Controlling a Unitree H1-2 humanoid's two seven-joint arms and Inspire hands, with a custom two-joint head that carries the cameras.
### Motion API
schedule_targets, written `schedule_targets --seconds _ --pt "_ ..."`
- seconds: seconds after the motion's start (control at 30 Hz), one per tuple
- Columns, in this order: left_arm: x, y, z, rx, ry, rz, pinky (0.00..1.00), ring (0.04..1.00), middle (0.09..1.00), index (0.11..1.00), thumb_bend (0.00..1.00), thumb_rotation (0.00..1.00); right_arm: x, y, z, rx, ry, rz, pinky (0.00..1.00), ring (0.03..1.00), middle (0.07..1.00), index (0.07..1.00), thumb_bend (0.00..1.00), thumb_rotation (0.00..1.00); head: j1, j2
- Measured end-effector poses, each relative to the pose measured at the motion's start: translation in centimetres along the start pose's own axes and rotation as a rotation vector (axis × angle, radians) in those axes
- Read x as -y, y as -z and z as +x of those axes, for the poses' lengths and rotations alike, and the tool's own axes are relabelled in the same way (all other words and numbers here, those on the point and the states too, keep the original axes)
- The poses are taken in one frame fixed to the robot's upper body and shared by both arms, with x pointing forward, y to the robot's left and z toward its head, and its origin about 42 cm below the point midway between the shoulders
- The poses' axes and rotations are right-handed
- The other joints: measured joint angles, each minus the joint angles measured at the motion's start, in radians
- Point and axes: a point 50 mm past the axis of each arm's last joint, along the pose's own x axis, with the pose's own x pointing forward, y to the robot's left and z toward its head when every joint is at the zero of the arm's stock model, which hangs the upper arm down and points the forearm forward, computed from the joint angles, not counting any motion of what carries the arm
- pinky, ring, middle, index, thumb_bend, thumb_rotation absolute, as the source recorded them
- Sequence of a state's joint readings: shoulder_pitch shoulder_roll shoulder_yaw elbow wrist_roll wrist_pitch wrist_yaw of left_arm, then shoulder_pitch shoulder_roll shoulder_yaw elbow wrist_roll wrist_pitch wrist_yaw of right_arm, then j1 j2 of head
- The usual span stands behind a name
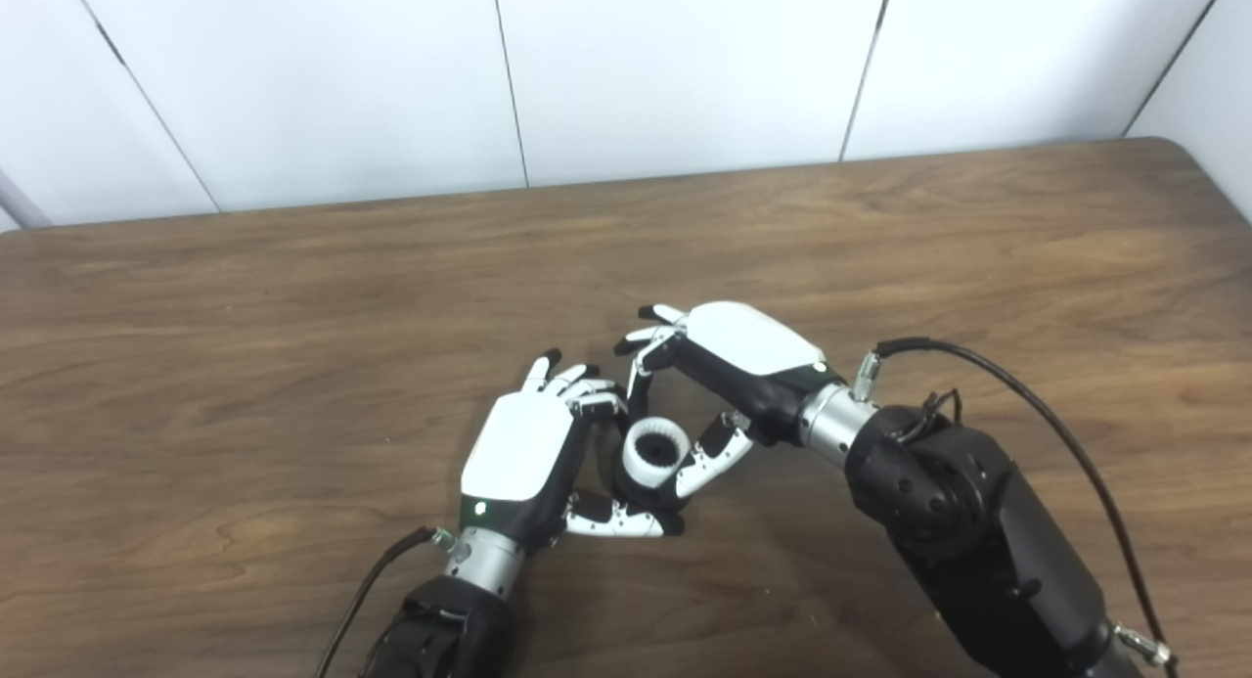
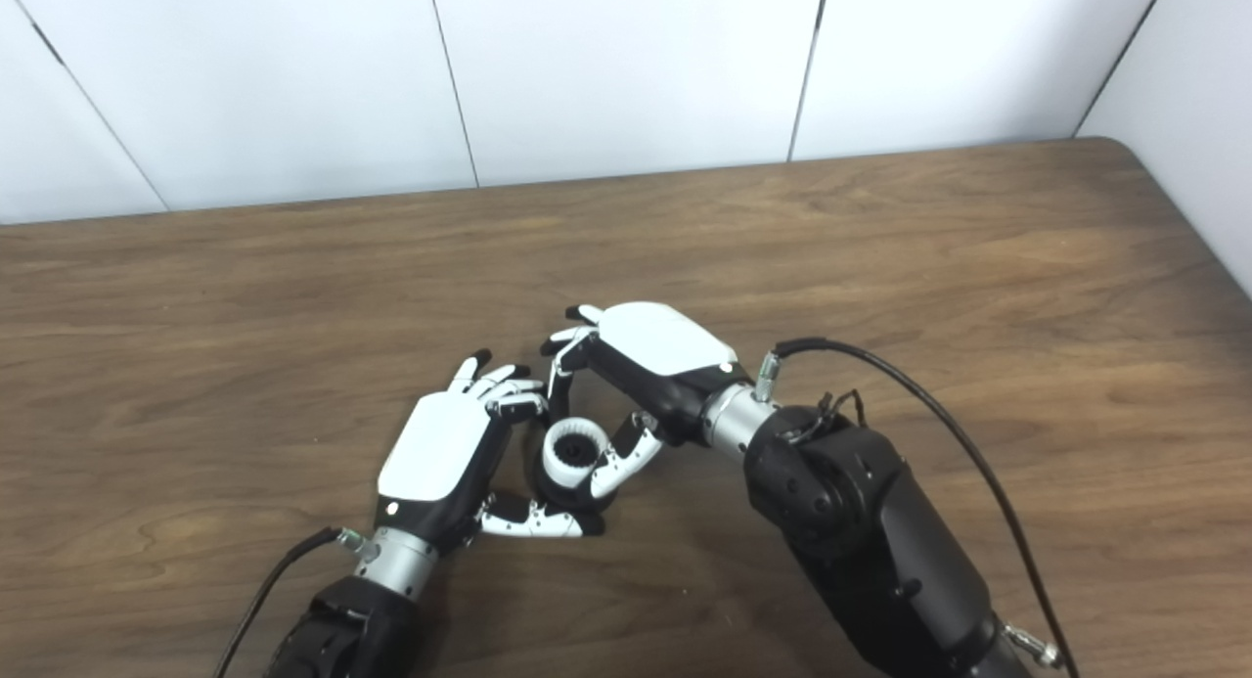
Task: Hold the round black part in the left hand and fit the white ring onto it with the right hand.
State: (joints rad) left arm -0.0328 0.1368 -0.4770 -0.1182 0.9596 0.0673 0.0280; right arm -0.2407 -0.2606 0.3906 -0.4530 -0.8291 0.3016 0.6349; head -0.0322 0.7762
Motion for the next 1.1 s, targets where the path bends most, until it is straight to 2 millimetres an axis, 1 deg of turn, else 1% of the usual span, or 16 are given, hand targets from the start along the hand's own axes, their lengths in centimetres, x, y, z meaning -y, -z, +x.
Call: schedule_targets --seconds 0.47,0.83,0.87,0.9,0.93,1.03,1.1 --pt "0.06 -0.04 0.03 0.001 -0.001 -0.001 1.00 0.872 0.763 0.485 0.52 0.06 -0.41 -0.02 -0.09 0.008 0.006 -0.004 0.93 0.965 0.858 0.486 0.52 0.13 0.002 0.002" --pt "0.06 -0.06 0.08 0.002 0.000 -0.002 1.00 0.882 0.770 0.486 0.52 0.06 -0.40 0.08 -0.12 0.002 0.001 -0.010 0.95 0.978 0.887 0.494 0.52 0.15 0.000 -0.002" --pt "0.06 -0.07 0.09 0.002 0.000 -0.002 1.00 0.881 0.770 0.486 0.52 0.06 -0.40 0.09 -0.12 0.002 0.001 -0.010 0.96 0.980 0.891 0.568 0.69 0.20 0.000 -0.002" --pt "0.06 -0.08 0.09 0.002 0.000 -0.002 1.00 0.881 0.769 0.486 0.52 0.06 -0.40 0.10 -0.13 0.002 0.001 -0.010 0.97 0.986 0.897 0.612 0.79 0.24 0.000 -0.002" --pt "0.07 -0.08 0.09 0.002 0.000 -0.002 1.00 0.881 0.769 0.486 0.52 0.06 -0.40 0.12 -0.14 0.001 -0.001 -0.011 0.99 0.994 0.903 0.644 0.86 0.26 0.000 -0.002" --pt "0.04 -0.09 0.13 0.002 -0.001 -0.002 1.00 0.879 0.767 0.486 0.52 0.06 -0.43 0.20 -0.18 -0.001 -0.009 -0.014 1.00 1.000 0.918 0.673 0.93 0.29 0.000 -0.002" --pt "0.04 -0.08 0.14 0.001 -0.001 -0.002 1.00 0.879 0.766 0.486 0.52 0.06 -0.42 0.21 -0.18 -0.002 -0.009 -0.015 1.00 1.000 0.929 0.684 0.95 0.29 0.000 -0.003"
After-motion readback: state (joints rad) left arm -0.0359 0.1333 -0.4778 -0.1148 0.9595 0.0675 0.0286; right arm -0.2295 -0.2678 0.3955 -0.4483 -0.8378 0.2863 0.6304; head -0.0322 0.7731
